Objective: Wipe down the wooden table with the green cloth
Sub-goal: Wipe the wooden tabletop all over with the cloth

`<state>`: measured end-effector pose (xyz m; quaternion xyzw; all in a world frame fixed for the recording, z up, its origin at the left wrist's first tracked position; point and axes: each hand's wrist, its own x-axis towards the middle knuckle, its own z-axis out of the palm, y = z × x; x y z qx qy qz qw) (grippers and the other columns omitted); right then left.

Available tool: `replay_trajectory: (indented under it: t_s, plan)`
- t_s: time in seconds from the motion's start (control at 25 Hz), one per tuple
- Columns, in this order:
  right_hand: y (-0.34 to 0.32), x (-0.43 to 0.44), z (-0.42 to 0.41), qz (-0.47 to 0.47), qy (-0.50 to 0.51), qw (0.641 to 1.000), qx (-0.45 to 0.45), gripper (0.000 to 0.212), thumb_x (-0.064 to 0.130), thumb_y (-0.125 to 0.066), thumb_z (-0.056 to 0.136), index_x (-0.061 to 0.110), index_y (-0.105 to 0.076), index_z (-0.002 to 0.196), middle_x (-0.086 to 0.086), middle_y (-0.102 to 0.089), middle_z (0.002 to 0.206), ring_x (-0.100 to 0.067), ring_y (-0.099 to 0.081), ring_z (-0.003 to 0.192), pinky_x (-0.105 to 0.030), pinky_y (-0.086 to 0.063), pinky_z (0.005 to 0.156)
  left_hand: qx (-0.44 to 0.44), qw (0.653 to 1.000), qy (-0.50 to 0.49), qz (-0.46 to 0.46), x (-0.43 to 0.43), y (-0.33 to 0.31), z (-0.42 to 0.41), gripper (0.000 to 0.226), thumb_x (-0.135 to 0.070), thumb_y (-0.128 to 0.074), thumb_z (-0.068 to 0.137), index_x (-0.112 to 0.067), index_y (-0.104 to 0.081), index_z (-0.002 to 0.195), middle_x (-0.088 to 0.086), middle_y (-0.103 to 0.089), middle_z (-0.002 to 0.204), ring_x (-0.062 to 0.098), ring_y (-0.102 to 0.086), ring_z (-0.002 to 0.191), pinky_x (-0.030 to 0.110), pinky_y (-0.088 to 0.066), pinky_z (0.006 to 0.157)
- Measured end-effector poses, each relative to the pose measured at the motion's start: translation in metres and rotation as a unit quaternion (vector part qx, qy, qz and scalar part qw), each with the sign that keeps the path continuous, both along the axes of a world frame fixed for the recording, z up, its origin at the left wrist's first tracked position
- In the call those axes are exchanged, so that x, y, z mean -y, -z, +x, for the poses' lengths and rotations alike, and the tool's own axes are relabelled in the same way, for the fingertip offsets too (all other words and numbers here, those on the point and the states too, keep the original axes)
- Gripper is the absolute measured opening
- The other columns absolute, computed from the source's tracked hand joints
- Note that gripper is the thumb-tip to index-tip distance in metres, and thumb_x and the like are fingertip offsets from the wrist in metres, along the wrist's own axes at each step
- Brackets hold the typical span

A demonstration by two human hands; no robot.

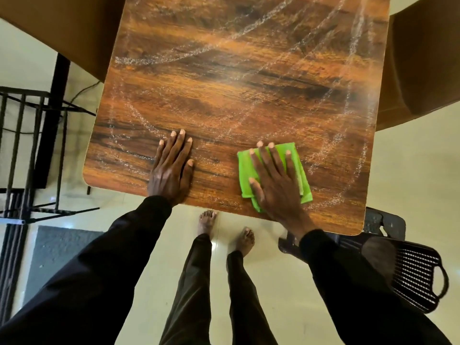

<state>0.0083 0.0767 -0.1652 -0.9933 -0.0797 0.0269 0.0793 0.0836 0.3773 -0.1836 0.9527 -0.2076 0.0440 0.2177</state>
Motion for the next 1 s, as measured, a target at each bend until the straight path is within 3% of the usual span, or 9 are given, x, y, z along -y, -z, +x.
replay_trajectory:
  t_s: [0.12, 0.32, 0.52, 0.64, 0.76, 0.88, 1.0]
  plan:
    - [-0.002, -0.035, 0.05, 0.01, 0.055, 0.998, -0.001, 0.068, 0.049, -0.031, 0.115, 0.019, -0.02, 0.175, -0.01, -0.008, 0.184, -0.033, -0.004, 0.171, -0.064, -0.006, 0.135, 0.009, 1.0, -0.018, -0.001, -0.005, 0.003, 0.002, 0.052, -0.024, -0.04, 0.112, -0.008, -0.04, 0.161, 0.013, -0.032, 0.172, 0.027, -0.024, 0.163, 0.052, -0.019, 0.133]
    - [0.002, -0.047, 0.0, -0.002, -0.108, 0.994, -0.025, 0.067, 0.051, -0.034, 0.116, 0.019, -0.026, 0.174, -0.01, -0.013, 0.183, -0.033, -0.008, 0.171, -0.065, -0.01, 0.135, 0.016, 0.999, -0.023, -0.016, -0.004, 0.001, 0.0, 0.05, -0.019, -0.045, 0.111, -0.007, -0.045, 0.159, 0.013, -0.035, 0.17, 0.028, -0.029, 0.161, 0.056, -0.025, 0.131]
    - [-0.005, -0.041, 0.051, 0.0, 0.026, 1.0, -0.012, 0.068, 0.048, -0.033, 0.114, 0.02, -0.021, 0.175, -0.008, -0.008, 0.184, -0.032, -0.003, 0.171, -0.064, -0.006, 0.135, 0.01, 1.0, -0.026, -0.003, -0.003, 0.002, -0.001, 0.051, -0.021, -0.043, 0.112, -0.008, -0.042, 0.161, 0.013, -0.033, 0.171, 0.028, -0.026, 0.162, 0.054, -0.022, 0.132]
    - [-0.003, -0.083, 0.052, 0.01, -0.072, 0.997, -0.022, 0.068, 0.051, -0.033, 0.115, 0.02, -0.023, 0.174, -0.01, -0.011, 0.184, -0.034, -0.005, 0.171, -0.065, -0.008, 0.134, 0.015, 1.0, -0.026, -0.009, -0.003, 0.002, -0.002, 0.049, -0.018, -0.044, 0.111, -0.008, -0.044, 0.159, 0.012, -0.035, 0.17, 0.027, -0.028, 0.161, 0.053, -0.024, 0.131]
    - [0.001, -0.055, 0.013, -0.018, -0.164, 0.986, -0.032, 0.068, 0.054, -0.029, 0.115, 0.02, -0.025, 0.174, -0.01, -0.013, 0.184, -0.033, -0.008, 0.171, -0.065, -0.009, 0.135, 0.015, 0.999, -0.029, -0.014, -0.002, 0.002, 0.0, 0.049, -0.017, -0.044, 0.111, -0.008, -0.045, 0.159, 0.012, -0.036, 0.17, 0.027, -0.029, 0.161, 0.053, -0.025, 0.131]
    - [0.001, -0.024, 0.03, -0.02, -0.078, 0.997, -0.02, 0.069, 0.052, -0.032, 0.114, 0.02, -0.024, 0.174, -0.008, -0.011, 0.184, -0.032, -0.006, 0.171, -0.066, -0.011, 0.134, 0.018, 0.999, -0.031, -0.011, -0.002, 0.002, 0.001, 0.049, -0.018, -0.043, 0.111, -0.009, -0.045, 0.159, 0.012, -0.036, 0.17, 0.027, -0.029, 0.161, 0.05, -0.023, 0.133]
    - [-0.003, -0.067, 0.063, -0.008, 0.008, 1.0, -0.008, 0.069, 0.051, -0.032, 0.114, 0.02, -0.022, 0.175, -0.009, -0.01, 0.184, -0.032, -0.004, 0.171, -0.064, -0.005, 0.135, 0.019, 0.999, -0.029, -0.009, -0.003, 0.001, 0.001, 0.049, -0.018, -0.043, 0.111, -0.007, -0.045, 0.159, 0.013, -0.037, 0.169, 0.028, -0.031, 0.16, 0.05, -0.023, 0.132]
